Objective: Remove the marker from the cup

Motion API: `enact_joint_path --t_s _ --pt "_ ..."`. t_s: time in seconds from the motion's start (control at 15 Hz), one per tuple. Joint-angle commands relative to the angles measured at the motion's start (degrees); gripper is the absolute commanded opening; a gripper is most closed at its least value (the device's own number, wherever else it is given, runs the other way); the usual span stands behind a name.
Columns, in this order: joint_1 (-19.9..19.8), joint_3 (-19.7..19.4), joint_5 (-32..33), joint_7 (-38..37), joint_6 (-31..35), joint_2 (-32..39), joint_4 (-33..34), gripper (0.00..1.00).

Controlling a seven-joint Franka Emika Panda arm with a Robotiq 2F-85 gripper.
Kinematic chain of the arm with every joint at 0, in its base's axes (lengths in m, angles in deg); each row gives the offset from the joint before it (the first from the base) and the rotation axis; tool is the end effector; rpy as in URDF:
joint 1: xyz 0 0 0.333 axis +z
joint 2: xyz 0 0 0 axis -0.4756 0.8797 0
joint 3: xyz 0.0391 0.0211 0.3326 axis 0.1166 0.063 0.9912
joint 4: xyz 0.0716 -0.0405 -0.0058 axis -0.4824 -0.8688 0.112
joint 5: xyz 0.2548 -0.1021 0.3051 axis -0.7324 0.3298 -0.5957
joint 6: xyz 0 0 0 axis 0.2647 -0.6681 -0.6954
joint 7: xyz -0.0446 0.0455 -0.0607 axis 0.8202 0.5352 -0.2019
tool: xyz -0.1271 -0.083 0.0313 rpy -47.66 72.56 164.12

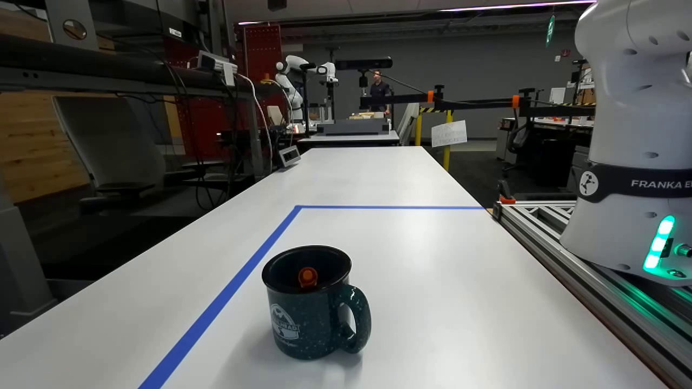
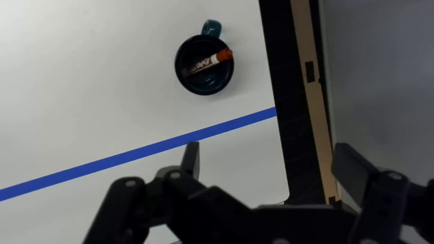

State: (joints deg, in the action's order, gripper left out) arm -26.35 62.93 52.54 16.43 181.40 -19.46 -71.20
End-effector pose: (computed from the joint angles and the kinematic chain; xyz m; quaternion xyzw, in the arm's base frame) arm 0.5022 0.0977 0.4786 -0.9861 0.1169 0.0178 0.1167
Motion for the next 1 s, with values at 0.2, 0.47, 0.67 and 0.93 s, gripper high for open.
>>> enact_joint_path --t_s 0.2,0.47,0.67,0.93 --pt "-0.1 -2.5 -12.7 -3.2 1.7 3.3 -2.7 1.0" --pt "-0.5 -3.5 -19.3 -5.3 3.7 5.2 -6.0 1.0" --pt "-0.7 -3.8 -22.5 -6.1 3.9 6.8 -8.2 1.0" --pt "-0.5 -3.8 -25.9 -5.0 7.6 10.0 -10.1 1.0"
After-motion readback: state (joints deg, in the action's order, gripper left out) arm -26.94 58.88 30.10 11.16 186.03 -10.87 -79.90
